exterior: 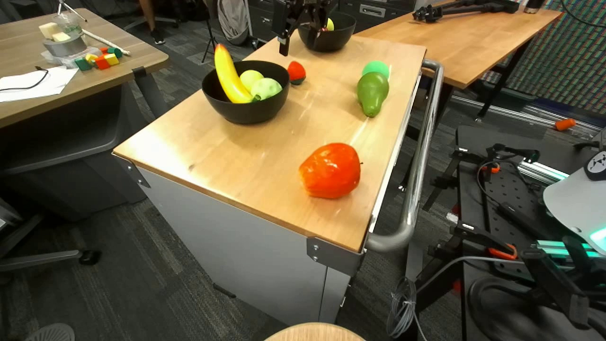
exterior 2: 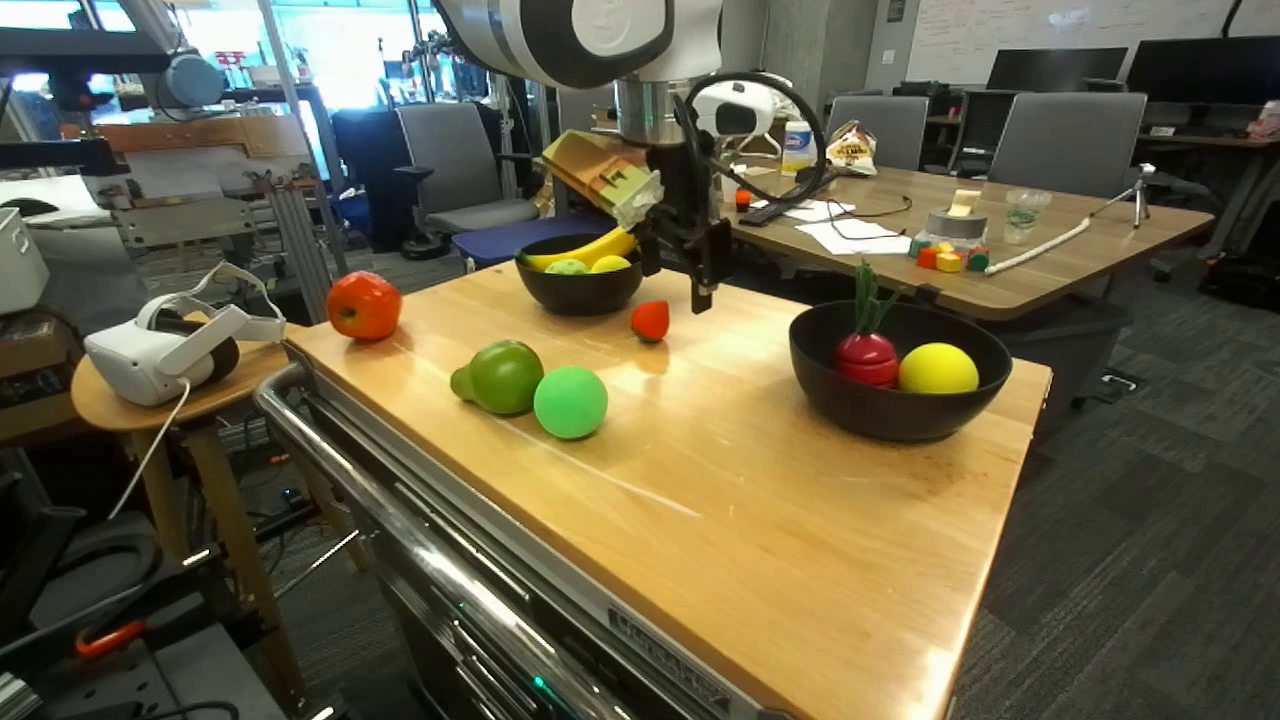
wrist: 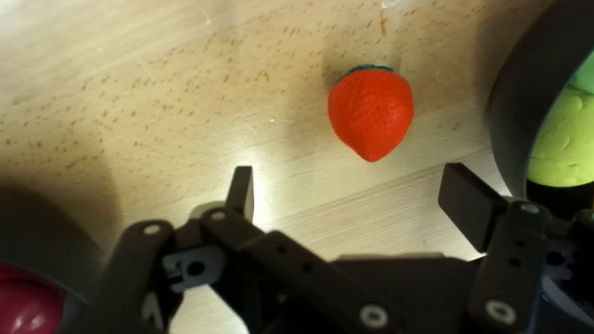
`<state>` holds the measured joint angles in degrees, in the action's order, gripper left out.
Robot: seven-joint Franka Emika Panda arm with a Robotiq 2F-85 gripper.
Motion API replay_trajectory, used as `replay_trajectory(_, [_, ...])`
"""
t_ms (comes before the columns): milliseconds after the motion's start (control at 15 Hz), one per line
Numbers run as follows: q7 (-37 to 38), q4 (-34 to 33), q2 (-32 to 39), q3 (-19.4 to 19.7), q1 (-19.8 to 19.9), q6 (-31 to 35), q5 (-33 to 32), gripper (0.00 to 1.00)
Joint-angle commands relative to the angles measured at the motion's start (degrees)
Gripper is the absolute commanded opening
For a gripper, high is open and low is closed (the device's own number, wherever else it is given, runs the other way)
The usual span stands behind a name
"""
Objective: Put the fruits and vegetables in the black bowls
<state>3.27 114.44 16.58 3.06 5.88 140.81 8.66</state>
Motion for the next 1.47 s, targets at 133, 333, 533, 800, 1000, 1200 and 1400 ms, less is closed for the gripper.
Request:
replay_trajectory(133, [-0.1,-1.4,1.7,-0.6,-0.4,-1.5,0.7,1.00])
replay_trajectory(333, [0.3,-2.2,3.3,-0.7,-0.2,-3.1,1.1,0.75])
replay_trajectory(533, [0.2,-2.6,4.4,-0.6,0.0,-3.7,1.2,0.58])
replay_trajectory(800, [0.1,-3.3,4.9,-0.6,0.1,-4.1,1.3,0.27])
replay_trajectory(1000, [-1.7,-2.8,1.1,-1.3,-0.7,-6.1,0.0,0.25])
replay_trajectory(1200, [-4.8,-2.7,-4.6,-3.1,-2.7,-8.2,-2.2,0.25])
replay_trajectory(1400, [-8.5,-4.6,-7.4,-6.4,-4.5,-11.6,1.3,0.25])
